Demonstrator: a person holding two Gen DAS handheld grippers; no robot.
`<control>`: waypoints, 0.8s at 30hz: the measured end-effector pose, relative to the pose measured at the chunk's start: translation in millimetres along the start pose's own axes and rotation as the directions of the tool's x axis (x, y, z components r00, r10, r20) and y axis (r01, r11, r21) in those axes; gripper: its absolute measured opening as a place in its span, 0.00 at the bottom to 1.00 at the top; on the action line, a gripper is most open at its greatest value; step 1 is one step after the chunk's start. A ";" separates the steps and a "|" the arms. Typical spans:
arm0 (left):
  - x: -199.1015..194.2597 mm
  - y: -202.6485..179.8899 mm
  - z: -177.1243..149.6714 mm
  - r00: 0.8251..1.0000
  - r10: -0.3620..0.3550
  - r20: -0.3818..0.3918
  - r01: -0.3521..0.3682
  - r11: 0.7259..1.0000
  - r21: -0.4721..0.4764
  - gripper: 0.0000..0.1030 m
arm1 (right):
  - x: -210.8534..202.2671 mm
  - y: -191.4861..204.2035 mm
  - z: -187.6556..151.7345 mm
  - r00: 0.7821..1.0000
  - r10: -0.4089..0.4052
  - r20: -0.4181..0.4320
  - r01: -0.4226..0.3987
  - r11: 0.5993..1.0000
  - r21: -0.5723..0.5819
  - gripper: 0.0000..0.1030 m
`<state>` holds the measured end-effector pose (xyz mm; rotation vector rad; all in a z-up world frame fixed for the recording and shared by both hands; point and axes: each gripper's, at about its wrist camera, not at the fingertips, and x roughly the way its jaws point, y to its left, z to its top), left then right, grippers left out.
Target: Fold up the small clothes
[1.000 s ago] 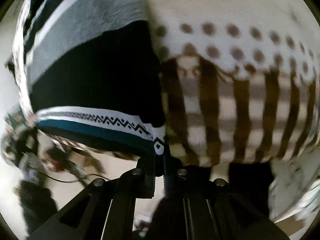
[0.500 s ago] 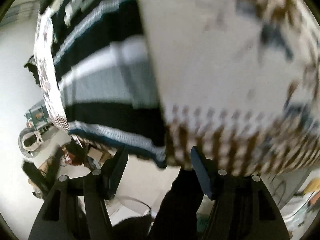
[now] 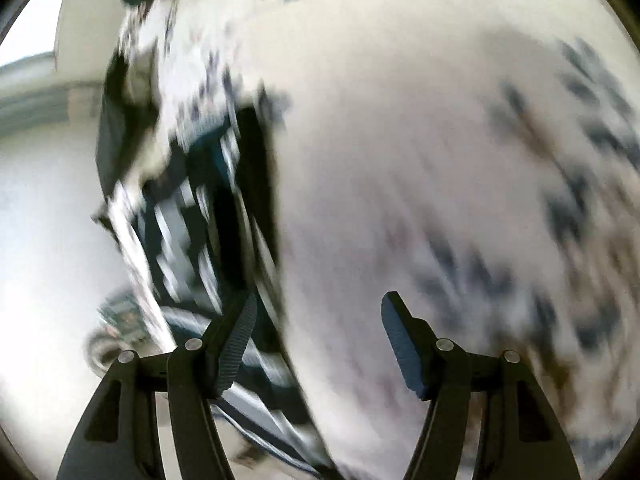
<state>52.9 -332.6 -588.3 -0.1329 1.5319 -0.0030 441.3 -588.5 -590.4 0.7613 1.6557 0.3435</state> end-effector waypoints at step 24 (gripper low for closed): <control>-117.8 56.4 -6.3 0.984 -0.007 0.179 0.042 0.980 -0.195 0.01 | 43.3 104.5 90.1 0.994 -0.107 0.033 0.110 0.985 -0.130 0.05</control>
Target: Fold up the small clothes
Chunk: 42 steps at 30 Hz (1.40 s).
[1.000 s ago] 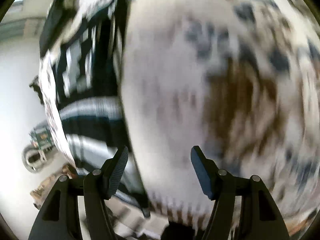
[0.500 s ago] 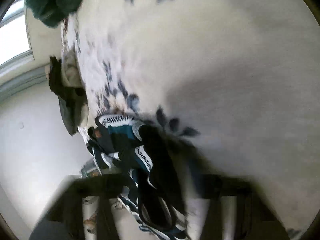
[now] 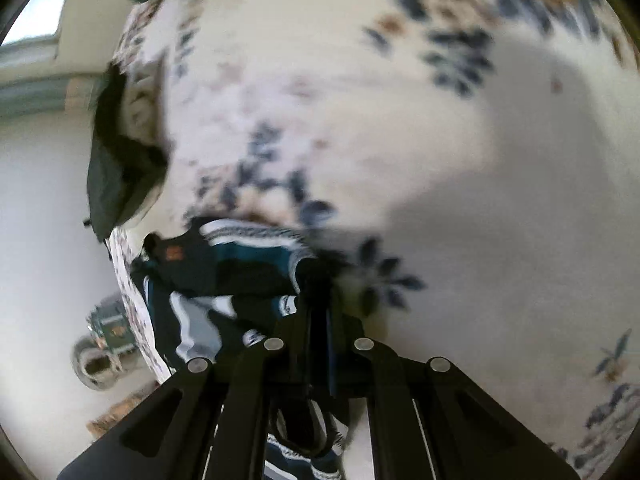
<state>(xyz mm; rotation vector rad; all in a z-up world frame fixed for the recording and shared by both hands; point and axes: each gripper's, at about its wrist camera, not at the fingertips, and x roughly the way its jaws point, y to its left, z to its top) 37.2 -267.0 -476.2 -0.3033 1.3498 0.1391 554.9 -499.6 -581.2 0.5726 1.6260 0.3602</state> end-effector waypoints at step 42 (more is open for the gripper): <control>27.8 454.9 62.4 0.947 -0.270 0.173 0.321 0.777 -0.542 0.02 | 269.4 487.1 -54.2 0.895 -0.434 0.101 0.441 0.827 -0.349 0.13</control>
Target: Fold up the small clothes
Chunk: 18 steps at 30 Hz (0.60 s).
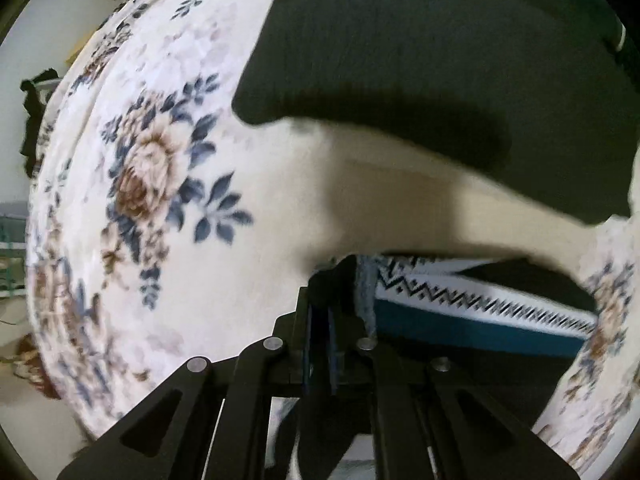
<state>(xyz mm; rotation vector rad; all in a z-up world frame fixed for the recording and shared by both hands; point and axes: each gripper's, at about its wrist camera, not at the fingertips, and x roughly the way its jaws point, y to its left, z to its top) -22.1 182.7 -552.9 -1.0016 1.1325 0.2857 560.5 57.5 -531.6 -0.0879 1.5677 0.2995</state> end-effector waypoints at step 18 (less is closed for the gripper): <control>-4.3 -55.5 -24.1 0.982 0.178 0.054 -0.185 0.972 0.145 0.01 | -18.4 -108.9 -278.1 0.969 0.139 -0.203 -0.168 0.977 -0.133 0.52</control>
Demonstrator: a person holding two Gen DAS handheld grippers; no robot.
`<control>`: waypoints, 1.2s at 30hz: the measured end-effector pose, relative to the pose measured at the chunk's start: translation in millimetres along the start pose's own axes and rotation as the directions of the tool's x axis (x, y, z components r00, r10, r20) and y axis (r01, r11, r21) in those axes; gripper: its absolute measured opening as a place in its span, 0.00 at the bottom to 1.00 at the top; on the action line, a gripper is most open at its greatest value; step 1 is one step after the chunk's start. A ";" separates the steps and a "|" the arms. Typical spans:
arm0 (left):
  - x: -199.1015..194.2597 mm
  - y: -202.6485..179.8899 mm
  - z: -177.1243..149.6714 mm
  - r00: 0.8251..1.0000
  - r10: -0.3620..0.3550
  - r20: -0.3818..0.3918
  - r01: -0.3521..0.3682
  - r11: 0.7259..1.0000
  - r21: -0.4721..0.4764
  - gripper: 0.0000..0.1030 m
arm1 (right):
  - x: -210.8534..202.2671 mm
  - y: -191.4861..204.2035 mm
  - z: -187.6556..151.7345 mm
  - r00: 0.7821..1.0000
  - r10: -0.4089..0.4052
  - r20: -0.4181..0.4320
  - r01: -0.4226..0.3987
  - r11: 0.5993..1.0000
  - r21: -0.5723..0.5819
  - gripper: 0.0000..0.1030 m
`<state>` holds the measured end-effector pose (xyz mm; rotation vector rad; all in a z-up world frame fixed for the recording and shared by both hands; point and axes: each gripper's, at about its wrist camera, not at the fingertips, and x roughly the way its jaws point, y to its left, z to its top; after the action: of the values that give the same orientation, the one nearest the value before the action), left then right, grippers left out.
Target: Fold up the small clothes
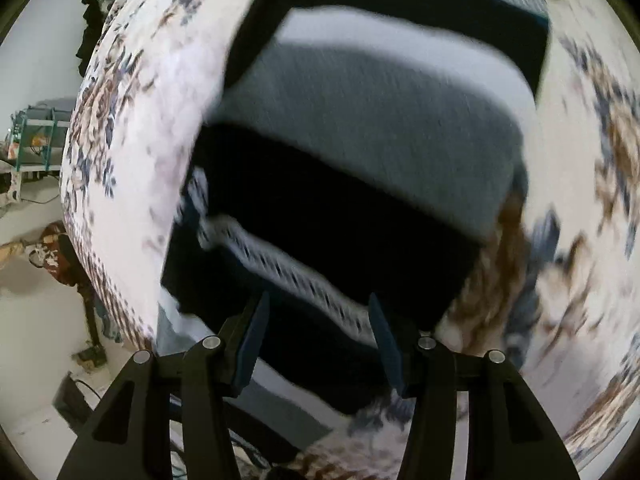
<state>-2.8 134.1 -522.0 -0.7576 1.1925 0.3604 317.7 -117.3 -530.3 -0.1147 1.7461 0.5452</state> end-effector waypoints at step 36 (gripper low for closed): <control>-40.6 7.7 32.0 1.000 -0.023 0.008 0.024 0.987 -0.159 0.63 | 12.1 29.4 3.8 0.966 0.256 0.038 -0.258 0.954 0.152 0.58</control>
<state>0.5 167.2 -481.6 -0.9076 1.1575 0.4417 307.5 -87.2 -533.6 0.2310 1.7908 0.5929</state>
